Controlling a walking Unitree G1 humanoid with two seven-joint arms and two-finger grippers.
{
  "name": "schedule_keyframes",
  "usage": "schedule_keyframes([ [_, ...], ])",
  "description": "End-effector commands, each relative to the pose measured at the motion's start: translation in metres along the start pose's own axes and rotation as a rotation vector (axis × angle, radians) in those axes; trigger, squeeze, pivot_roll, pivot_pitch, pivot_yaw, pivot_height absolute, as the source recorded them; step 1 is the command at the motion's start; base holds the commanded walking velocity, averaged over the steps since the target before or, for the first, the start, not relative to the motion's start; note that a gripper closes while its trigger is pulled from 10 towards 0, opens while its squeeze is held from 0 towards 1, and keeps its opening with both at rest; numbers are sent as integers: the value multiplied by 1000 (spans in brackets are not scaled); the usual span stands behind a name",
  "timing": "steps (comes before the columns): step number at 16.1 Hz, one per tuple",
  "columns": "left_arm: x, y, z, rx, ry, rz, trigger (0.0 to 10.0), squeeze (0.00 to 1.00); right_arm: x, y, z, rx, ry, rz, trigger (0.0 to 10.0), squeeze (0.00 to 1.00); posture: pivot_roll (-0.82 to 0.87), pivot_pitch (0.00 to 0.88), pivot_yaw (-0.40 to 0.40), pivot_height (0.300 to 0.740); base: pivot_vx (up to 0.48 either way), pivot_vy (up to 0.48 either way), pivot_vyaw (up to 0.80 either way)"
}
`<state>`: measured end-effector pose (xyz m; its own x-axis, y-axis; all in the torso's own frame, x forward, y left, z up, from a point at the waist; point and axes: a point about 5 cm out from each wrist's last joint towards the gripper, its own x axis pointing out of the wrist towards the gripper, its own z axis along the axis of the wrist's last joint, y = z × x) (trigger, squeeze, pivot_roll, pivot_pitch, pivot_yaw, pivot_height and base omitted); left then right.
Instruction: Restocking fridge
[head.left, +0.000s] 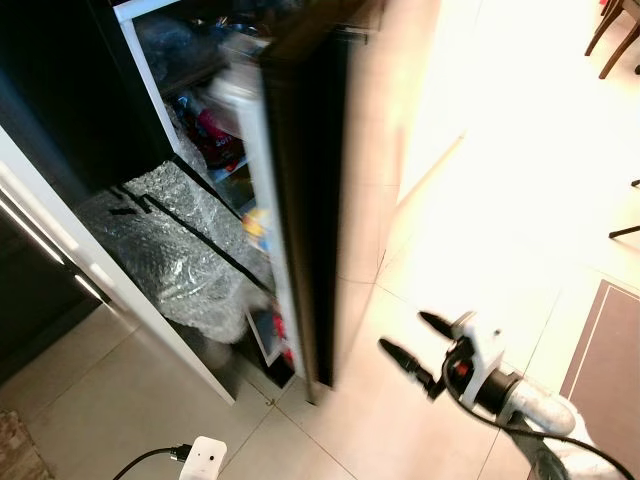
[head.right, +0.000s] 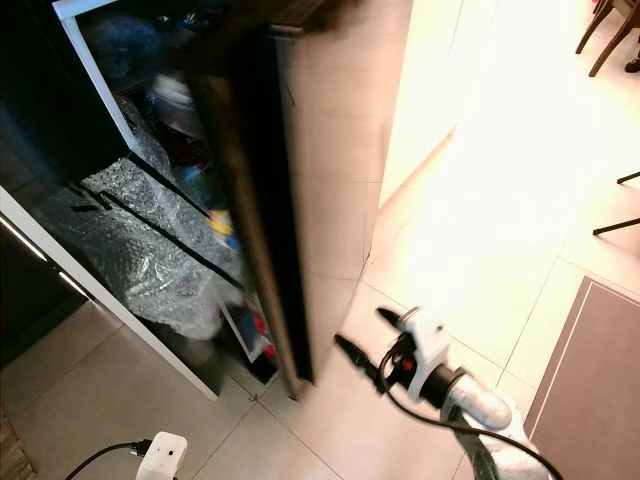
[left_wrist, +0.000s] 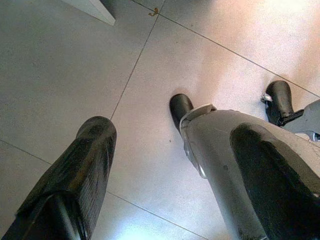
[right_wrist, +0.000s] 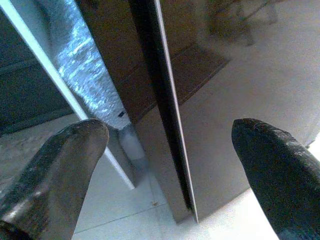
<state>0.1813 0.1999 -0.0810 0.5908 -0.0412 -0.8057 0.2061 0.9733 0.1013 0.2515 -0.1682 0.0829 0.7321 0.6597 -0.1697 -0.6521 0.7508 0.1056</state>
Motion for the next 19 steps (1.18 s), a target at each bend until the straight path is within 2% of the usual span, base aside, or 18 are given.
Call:
schedule_keyframes([
  [1,-2,-1,-10,3,29,-4,10000,0,-1,2,1,10,-2,9,10000,0,-11,133,23,740,0,0,0],
  [3,-2,-1,-10,5,31,-2,10000,0,-2,-7,-5,17,27,-55,10000,0,-7,133,23,740,0,0,0],
  [7,-2,1,-10,5,31,1,10000,0,-3,-1,-2,40,29,-8,10000,0,-8,132,23,740,0,0,0],
  [11,-2,2,-9,7,29,1,10000,0,1,-1,-1,45,22,-18,10000,0,-7,131,23,740,0,0,0],
  [12,-2,2,-9,7,30,2,10000,0,3,-4,-2,37,21,-50,10000,0,-7,131,22,740,0,0,0],
  [14,-2,2,-9,6,31,4,10000,0,7,-22,-2,7,24,-230,10000,0,-5,131,22,740,0,0,0],
  [16,-2,3,-9,6,32,6,10000,0,11,-32,3,16,-1,-323,10000,0,-4,132,24,740,0,0,0],
  [17,-2,4,-9,5,33,8,10000,0,16,-32,11,16,-29,-315,10000,0,-4,132,25,740,0,0,0],
  [19,-2,4,-9,5,31,10,10000,0,30,-18,26,-19,-70,-169,10000,0,-4,133,29,740,0,0,0],
])
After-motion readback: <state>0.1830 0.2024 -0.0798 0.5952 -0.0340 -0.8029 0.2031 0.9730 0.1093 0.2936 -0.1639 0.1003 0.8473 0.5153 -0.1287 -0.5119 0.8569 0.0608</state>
